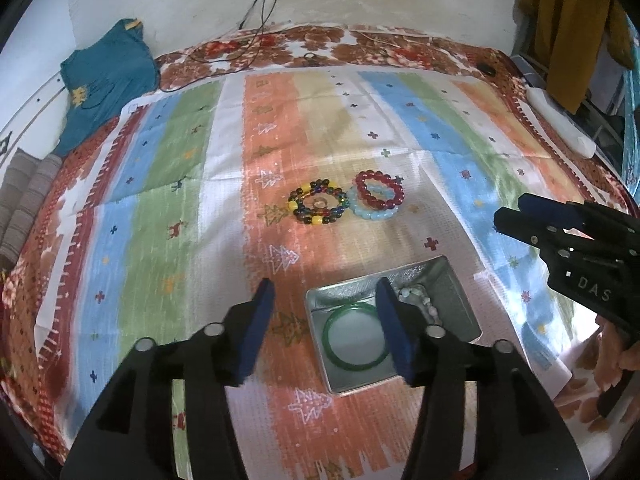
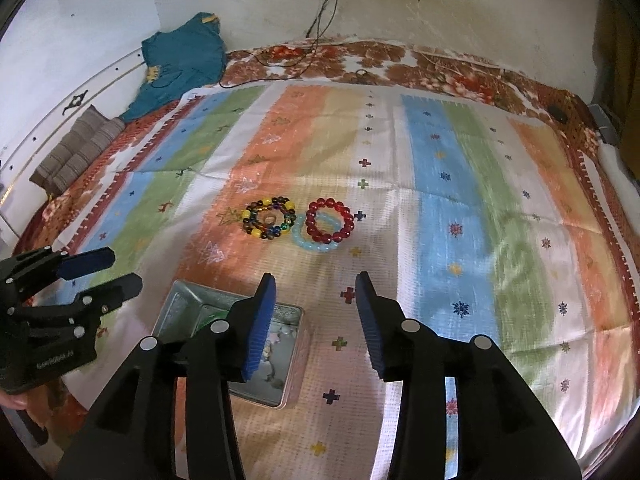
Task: Organize jewelry
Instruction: 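Lower both bracelets into the tin and open both tools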
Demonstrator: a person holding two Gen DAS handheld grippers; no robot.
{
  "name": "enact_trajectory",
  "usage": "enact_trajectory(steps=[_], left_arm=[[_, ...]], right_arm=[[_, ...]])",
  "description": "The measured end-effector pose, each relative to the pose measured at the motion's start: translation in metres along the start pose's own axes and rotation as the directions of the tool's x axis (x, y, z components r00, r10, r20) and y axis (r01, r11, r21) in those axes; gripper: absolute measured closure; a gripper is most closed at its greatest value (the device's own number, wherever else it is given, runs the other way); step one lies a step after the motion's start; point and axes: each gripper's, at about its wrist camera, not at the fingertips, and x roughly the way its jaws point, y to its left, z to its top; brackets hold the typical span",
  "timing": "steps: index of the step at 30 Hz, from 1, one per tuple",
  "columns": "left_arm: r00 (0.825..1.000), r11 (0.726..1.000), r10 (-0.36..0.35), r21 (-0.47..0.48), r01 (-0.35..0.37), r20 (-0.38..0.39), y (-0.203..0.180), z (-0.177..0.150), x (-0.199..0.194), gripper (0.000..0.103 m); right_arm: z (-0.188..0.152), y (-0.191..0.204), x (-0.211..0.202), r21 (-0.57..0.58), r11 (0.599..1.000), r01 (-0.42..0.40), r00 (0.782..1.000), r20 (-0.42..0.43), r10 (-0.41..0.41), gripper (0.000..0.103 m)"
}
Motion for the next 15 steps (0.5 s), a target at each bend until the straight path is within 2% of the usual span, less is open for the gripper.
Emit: enact_trajectory(steps=[2,6,10,15], left_arm=[[1.0,1.0,-0.007,0.003,0.007,-0.001,-0.001,0.002,0.001,0.049],[1.0,1.0,-0.013,0.019,0.013,-0.005,-0.005,0.004,0.005,0.049],[1.0,0.999,-0.016,0.04,0.016,-0.007,-0.008,0.008,0.012,0.047],[1.0,0.998,-0.018,0.055,0.019,-0.014,-0.01,0.015,0.023,0.047]], right_arm=[[0.002,-0.005,0.003,0.022,1.0,-0.01,1.0,-0.008,0.011,0.06],[0.007,-0.01,0.007,0.029,1.0,-0.006,1.0,-0.007,0.007,0.051],[0.011,-0.017,0.015,0.06,0.998,-0.029,0.999,-0.025,0.03,0.051],[0.016,-0.026,0.026,0.087,0.996,-0.003,0.999,-0.046,0.007,0.051]])
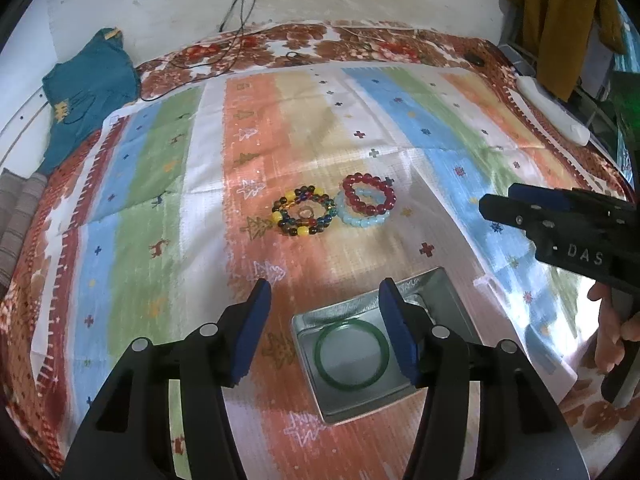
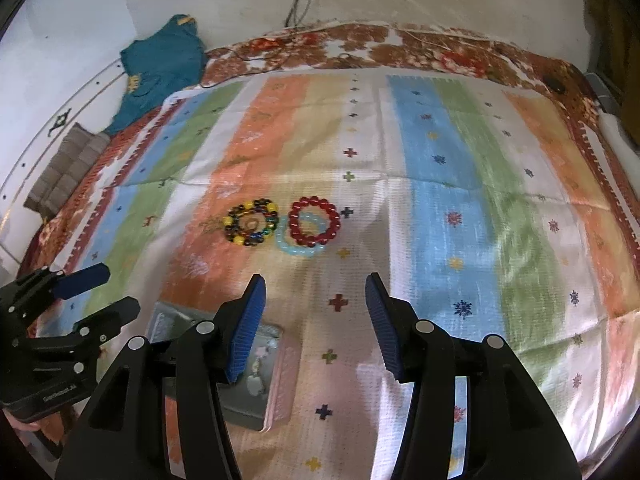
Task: Organize jewelry
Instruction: 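Lower both bracelets into the tin and open both tools, then move both open tools back toward the remaining bracelets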
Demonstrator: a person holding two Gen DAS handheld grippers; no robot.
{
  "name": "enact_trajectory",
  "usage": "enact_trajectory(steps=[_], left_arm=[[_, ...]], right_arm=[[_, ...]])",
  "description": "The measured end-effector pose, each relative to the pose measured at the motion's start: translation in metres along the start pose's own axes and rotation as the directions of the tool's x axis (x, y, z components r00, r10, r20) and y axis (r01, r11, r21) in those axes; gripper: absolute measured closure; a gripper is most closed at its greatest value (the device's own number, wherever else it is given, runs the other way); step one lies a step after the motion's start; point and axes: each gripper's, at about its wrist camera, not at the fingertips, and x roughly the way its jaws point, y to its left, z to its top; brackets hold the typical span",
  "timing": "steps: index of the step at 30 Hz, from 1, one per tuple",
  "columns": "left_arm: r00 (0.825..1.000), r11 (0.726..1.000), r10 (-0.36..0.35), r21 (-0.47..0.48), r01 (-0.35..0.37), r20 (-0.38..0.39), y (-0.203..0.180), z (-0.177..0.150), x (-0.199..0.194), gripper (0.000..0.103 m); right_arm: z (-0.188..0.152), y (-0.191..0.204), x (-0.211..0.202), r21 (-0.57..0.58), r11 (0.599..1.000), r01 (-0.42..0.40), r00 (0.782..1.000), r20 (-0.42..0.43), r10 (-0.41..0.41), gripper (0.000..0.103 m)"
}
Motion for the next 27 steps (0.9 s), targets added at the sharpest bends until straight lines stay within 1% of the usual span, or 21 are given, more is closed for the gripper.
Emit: enact_trajectory(steps=[2,7,9,14,19,24,25,27], left_arm=[[1.0,1.0,0.008,0.006,-0.008,-0.01,0.0,0.002,0.006,0.047],[0.999,0.999,0.018,0.03,-0.017,-0.028,0.0,0.007,0.016,0.047],[0.999,0.999,0.019,0.033,-0.018,-0.028,0.0,0.009,0.019,0.047],[1.0,1.0,0.006,0.022,-0.005,-0.027,0.003,0.016,0.029,0.047],[1.0,0.998,-0.005,0.062,0.006,-0.027,-0.003,0.021,0.037,0.047],[1.0,0.997,-0.01,0.072,0.012,-0.029,-0.004,0.026,0.044,0.047],[0.999,0.997,-0.014,0.072,0.016,-0.031,-0.004,0.028,0.046,0.047],[0.998,0.998,-0.046,0.051,0.048,-0.035,0.0,0.03,0.05,0.046]], right_arm=[[0.003,0.0,0.003,-0.007,1.0,0.009,1.0,-0.003,-0.009,0.051],[0.011,0.003,0.009,-0.015,1.0,0.017,1.0,0.002,-0.017,0.045],[0.014,0.004,0.012,-0.026,0.999,0.035,0.999,0.003,-0.035,0.043],[0.02,-0.001,0.026,-0.014,0.999,0.045,0.999,-0.016,-0.045,0.043],[0.026,-0.004,0.036,0.0,0.999,0.042,0.999,-0.031,-0.042,0.042],[0.032,-0.005,0.042,0.016,1.0,0.016,0.999,-0.048,-0.015,0.042],[0.033,-0.005,0.044,0.015,1.0,0.018,0.999,-0.05,-0.017,0.042],[0.035,-0.005,0.048,0.013,1.0,0.018,0.998,-0.055,-0.017,0.042]])
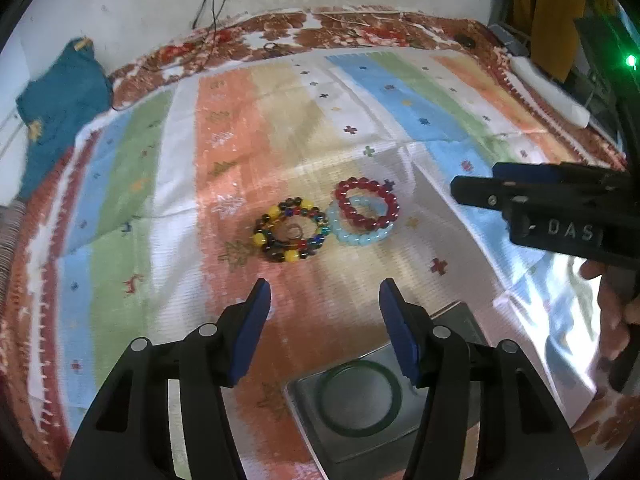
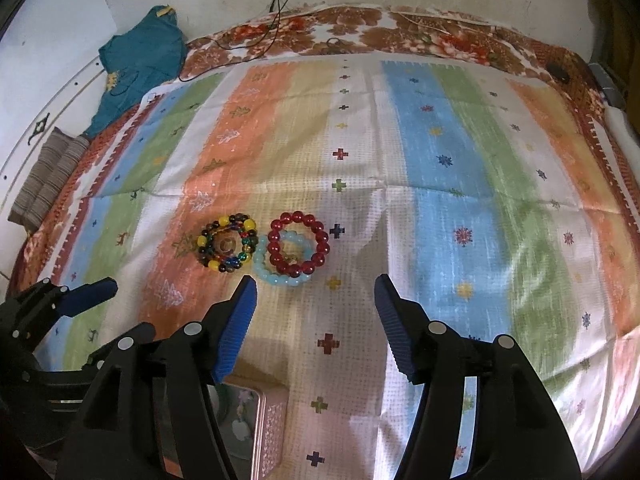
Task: Organize jewelry
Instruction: 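Move both open tools back toward the remaining bracelets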
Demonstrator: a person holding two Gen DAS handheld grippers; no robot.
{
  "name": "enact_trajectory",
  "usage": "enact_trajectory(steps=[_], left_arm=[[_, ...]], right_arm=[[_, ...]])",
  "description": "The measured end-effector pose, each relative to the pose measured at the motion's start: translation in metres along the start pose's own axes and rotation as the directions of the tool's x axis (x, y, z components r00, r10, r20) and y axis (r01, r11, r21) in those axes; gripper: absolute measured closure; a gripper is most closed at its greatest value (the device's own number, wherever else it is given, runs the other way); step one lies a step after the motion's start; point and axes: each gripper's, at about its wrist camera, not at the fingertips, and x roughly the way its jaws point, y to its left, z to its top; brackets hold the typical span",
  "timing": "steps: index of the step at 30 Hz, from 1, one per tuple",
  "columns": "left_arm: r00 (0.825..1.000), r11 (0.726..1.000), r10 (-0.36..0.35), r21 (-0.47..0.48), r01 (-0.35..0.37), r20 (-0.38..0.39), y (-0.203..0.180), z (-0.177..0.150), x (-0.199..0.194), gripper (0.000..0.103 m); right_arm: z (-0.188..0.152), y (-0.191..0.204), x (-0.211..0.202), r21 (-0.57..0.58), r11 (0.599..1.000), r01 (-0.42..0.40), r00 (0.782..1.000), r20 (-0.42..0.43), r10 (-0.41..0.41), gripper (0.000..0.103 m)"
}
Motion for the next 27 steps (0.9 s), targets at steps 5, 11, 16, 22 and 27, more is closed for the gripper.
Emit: enact_trajectory(steps=[5,11,16,22,27], left_arm=[[1.0,0.999,-0.026,-0.035,0.026,-0.006,0.01,0.006,0.014,0.046],[0.999,0.999,-0.029,-0.039,0.027,-0.031,0.016,0.011,0.031,0.046],[0.998,0.999,-0.038,-0.036,0.037,-0.04,0.02,0.017,0.041,0.046],[0.998,0.999,-0.044,-0.014,0.043,-0.05,0.02,0.023,0.055,0.046],[0.997,0.999,-0.046,0.01,0.046,-0.061,0.018,0.029,0.064,0.046]], right_arm=[[0.004,-0.001,0.01,0.001,1.0,0.002,1.0,-0.016,-0.002,0.042],[0.009,-0.003,0.025,-0.001,1.0,0.013,0.999,-0.04,-0.013,0.042],[0.012,-0.003,0.039,-0.002,1.0,0.01,0.998,-0.062,-0.01,0.042],[0.015,-0.008,0.057,0.012,0.999,0.043,0.995,-0.09,-0.042,0.042],[0.019,-0.012,0.067,0.03,0.999,0.039,0.993,-0.109,-0.035,0.042]])
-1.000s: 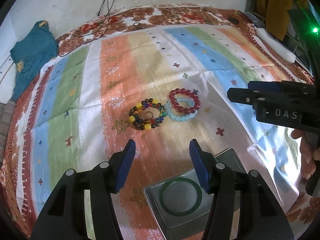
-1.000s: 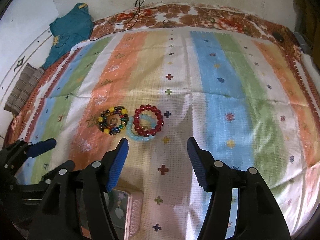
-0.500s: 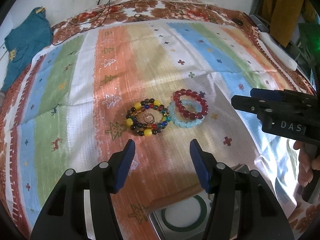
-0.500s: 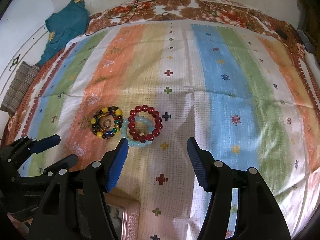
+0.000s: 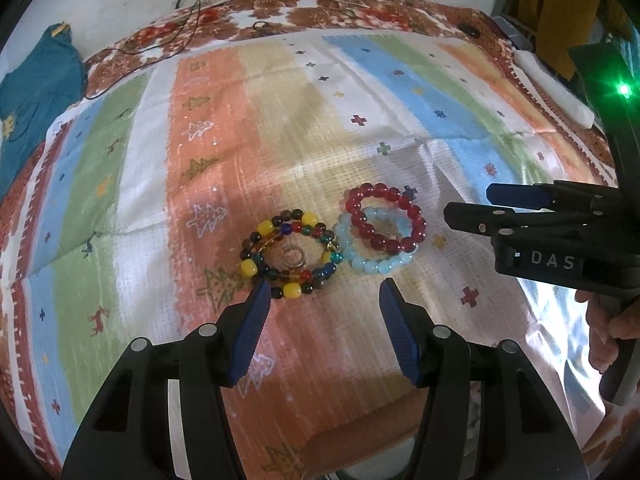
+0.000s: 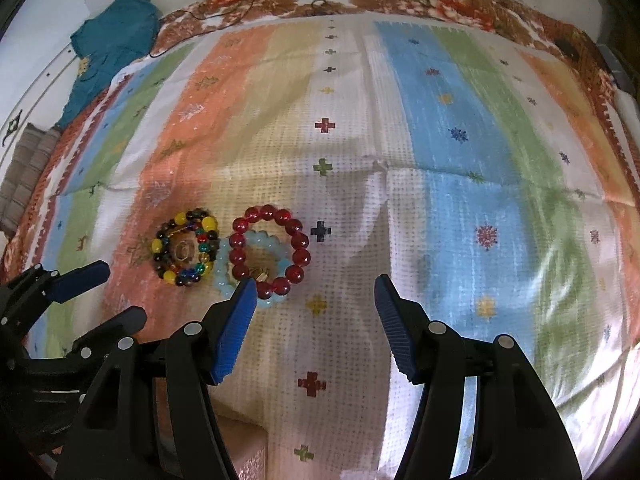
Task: Organize jewelry
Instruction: 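Move both open tools back toward the remaining bracelets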
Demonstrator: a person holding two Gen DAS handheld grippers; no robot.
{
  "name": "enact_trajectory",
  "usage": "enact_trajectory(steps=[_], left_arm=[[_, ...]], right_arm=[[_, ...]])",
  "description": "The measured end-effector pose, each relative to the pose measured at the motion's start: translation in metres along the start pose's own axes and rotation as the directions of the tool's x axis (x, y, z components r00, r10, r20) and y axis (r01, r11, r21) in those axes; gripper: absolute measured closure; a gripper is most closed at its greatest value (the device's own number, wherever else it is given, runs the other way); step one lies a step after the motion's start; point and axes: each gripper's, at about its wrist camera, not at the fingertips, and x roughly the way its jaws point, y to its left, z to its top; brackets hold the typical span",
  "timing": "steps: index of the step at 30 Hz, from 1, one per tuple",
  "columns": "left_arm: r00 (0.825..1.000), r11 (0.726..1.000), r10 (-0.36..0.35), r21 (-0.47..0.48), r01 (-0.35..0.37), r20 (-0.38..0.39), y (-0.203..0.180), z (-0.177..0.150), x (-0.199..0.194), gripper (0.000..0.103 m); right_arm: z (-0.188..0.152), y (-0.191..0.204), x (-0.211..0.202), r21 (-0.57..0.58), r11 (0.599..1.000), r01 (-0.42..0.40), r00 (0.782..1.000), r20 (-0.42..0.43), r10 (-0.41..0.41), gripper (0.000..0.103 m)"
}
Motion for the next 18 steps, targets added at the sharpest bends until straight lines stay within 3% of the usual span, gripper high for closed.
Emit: enact_trajectory(steps=[15,18], left_arm=[[0.998,1.0,-0.015,0.011,0.015,-0.053,0.009,0.011,0.026,0.049],[0.998,1.0,-0.014,0.024,0.016,-0.062,0.007,0.014,0.031,0.054]], right_arm=[[0.01,0.002,0.035,0.02,1.0,-0.004,0.999,-0.05,0.005,0.042],[0.011,0.002,0.04,0.02,1.0,0.004,0.998,-0.059,-0.003,0.049]])
